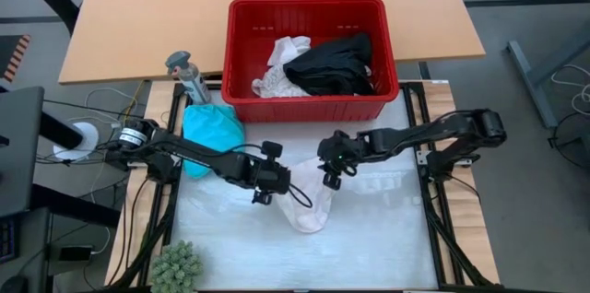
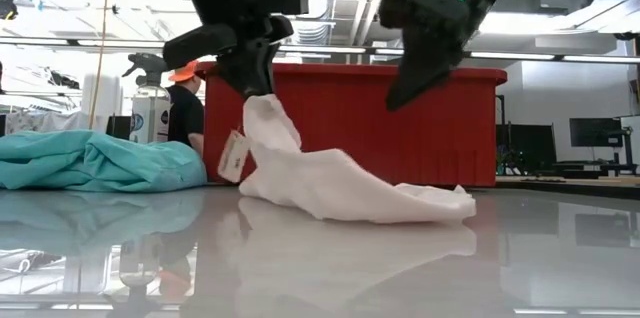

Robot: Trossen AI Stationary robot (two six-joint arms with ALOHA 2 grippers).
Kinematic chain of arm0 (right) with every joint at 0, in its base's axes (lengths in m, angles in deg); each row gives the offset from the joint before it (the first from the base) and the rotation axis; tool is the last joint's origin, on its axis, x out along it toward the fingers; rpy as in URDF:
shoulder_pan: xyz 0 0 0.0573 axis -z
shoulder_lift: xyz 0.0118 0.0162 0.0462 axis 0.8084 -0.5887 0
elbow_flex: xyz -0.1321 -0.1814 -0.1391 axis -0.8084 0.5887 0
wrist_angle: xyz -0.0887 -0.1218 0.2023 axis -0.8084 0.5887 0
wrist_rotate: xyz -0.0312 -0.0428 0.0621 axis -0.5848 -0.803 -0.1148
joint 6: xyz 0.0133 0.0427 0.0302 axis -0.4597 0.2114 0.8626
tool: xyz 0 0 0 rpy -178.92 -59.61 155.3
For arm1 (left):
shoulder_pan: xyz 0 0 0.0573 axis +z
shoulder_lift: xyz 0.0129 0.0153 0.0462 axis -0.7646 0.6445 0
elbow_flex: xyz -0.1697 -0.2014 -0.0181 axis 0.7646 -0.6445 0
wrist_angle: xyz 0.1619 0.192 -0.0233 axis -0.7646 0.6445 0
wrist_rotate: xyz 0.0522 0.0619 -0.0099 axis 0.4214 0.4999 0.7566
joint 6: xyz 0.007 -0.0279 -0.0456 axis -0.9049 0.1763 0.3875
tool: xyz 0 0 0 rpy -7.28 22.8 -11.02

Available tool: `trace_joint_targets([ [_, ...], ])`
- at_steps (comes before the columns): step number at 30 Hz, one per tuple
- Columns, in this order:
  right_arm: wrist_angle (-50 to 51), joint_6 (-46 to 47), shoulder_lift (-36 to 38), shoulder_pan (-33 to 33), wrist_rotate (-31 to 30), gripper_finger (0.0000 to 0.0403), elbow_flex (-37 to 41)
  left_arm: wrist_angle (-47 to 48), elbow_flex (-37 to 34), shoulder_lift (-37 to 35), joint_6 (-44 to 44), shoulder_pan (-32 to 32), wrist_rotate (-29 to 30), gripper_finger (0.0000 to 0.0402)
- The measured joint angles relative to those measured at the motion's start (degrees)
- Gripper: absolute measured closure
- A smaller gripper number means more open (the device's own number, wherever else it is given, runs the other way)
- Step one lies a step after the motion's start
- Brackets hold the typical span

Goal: Fold laundry
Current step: Fold the white underwear

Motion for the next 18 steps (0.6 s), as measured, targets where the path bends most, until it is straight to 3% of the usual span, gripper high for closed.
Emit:
trace_joint_targets([
  [6, 2.3, 1.0, -1.4, -0.2, 0.2, 0.0274, 0.1, -7.4, 0.0, 0.0, -2.5, 0.4, -4.7, 0.0401],
  [18, 2.7, 2.0, -1.0, -1.4, 0.4, 0.0275, 0.0, -12.2, -0.1, 2.5, -0.9, 3.0, -10.4, 0.0401],
])
